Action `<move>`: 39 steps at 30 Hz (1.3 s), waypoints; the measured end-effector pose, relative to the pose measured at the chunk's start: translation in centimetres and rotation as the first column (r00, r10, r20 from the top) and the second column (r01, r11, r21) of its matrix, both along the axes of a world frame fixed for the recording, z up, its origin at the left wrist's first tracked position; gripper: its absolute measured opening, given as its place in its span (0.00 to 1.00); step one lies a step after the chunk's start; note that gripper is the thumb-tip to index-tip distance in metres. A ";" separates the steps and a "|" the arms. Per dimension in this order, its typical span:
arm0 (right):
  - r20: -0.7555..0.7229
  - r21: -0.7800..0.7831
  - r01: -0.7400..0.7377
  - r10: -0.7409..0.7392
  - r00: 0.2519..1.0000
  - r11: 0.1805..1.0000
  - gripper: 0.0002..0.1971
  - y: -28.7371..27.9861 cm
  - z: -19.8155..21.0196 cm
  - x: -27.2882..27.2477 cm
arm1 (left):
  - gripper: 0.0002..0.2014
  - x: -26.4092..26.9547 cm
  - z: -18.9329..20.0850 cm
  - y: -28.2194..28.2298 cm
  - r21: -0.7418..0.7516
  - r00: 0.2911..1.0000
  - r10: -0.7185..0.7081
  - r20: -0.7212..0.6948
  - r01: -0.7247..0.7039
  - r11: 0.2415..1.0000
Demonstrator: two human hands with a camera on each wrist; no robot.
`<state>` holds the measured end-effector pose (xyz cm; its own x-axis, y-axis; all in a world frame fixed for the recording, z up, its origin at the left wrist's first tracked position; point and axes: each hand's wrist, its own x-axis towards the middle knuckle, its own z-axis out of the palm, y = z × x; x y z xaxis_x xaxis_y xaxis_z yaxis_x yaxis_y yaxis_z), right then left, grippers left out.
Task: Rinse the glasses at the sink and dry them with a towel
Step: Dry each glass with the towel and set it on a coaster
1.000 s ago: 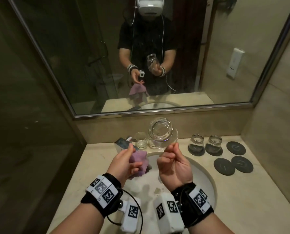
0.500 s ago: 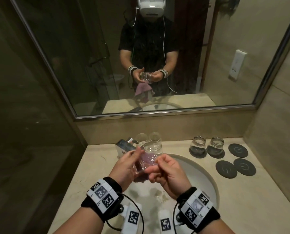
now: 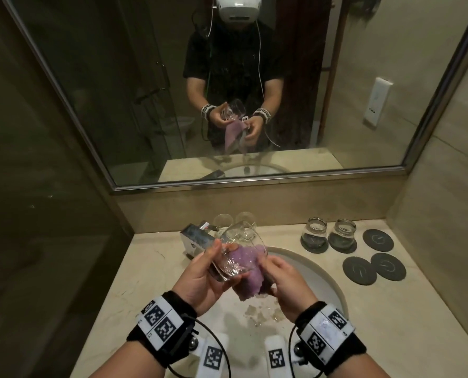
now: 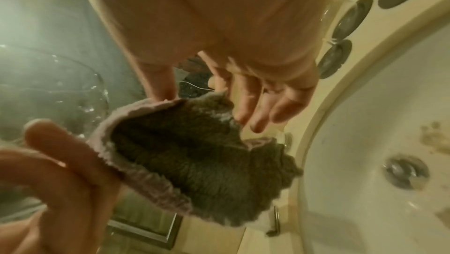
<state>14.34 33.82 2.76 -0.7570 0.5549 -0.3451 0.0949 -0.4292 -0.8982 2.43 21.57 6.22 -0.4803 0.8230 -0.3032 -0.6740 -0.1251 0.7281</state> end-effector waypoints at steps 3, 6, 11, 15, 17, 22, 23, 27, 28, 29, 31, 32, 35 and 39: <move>0.127 -0.003 0.061 -0.060 0.990 0.998 0.15 0.6 -1.0 0.0 | 0.44 -0.1 -0.2 0.1 0.014 0.999 -0.021 -0.035 0.022 1.000; 0.208 -0.089 0.150 -0.129 0.970 0.985 0.10 0.4 -2.7 0.5 | 0.46 -0.4 -0.2 0.1 0.018 0.998 0.030 -0.055 -0.029 0.999; 0.037 -0.094 0.079 -0.076 0.996 0.992 0.06 -0.5 -2.7 0.3 | 0.46 0.3 0.5 0.5 -0.005 0.974 -0.052 -0.219 0.052 0.999; -0.078 -0.099 0.224 -0.232 0.970 0.969 0.08 0.3 -1.9 0.0 | 0.45 0.3 0.3 0.2 -0.078 0.936 -0.122 -0.329 0.102 0.992; -0.069 -0.042 0.245 -0.247 0.967 0.969 0.11 1.0 -1.6 0.2 | 0.44 0.1 0.2 0.1 -0.103 0.927 -0.135 -0.350 0.105 0.989; 0.052 0.033 0.066 -0.068 0.996 0.997 0.14 1.0 -1.5 0.1 | 0.34 0.1 0.1 0.1 -0.133 0.899 -0.167 -0.406 0.122 0.984; 0.081 0.061 0.086 -0.091 0.993 0.994 0.13 1.0 -1.8 0.0 | 0.30 0.2 0.1 0.1 -0.131 0.905 -0.160 -0.394 0.117 0.985; 0.077 0.091 0.232 -0.239 0.968 0.968 0.07 2.3 -2.5 -0.1 | 0.23 0.1 -0.1 0.2 -0.163 0.929 -0.130 -0.347 0.077 0.984; 0.069 0.076 0.262 -0.268 0.961 0.962 0.08 2.6 -2.3 -0.1 | 0.23 0.0 -0.3 0.2 -0.181 0.934 -0.115 -0.338 0.056 0.982; 0.064 0.070 0.290 -0.295 0.953 0.954 0.09 3.1 -2.2 0.0 | 0.24 -0.2 -0.4 0.1 -0.200 0.939 -0.097 -0.331 0.030 0.979; 0.083 0.115 0.325 -0.335 0.939 0.939 0.09 3.8 -1.8 0.1 | 0.25 -0.6 -0.7 0.1 -0.231 0.943 -0.065 -0.326 -0.013 0.973; 0.098 0.177 0.336 -0.356 0.929 0.925 0.09 4.1 -1.7 0.1 | 0.26 -0.8 -0.8 0.0 -0.240 0.944 -0.055 -0.326 -0.027 0.971; 0.142 0.460 0.269 -0.369 0.918 0.846 0.06 4.9 -1.4 0.5 | 0.27 -1.2 -1.1 -0.2 -0.250 0.951 -0.029 -0.309 -0.052 0.967; 0.160 0.569 0.148 -0.285 0.945 0.809 0.05 5.1 -0.2 1.0 | 0.28 -1.3 -1.5 -0.4 -0.245 0.959 -0.010 -0.283 -0.063 0.967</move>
<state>15.32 38.93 2.55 -0.5328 0.8420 -0.0843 0.2885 0.0870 -0.9535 1.16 21.12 4.73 -0.5958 0.7241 -0.3474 -0.4379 0.0697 0.8963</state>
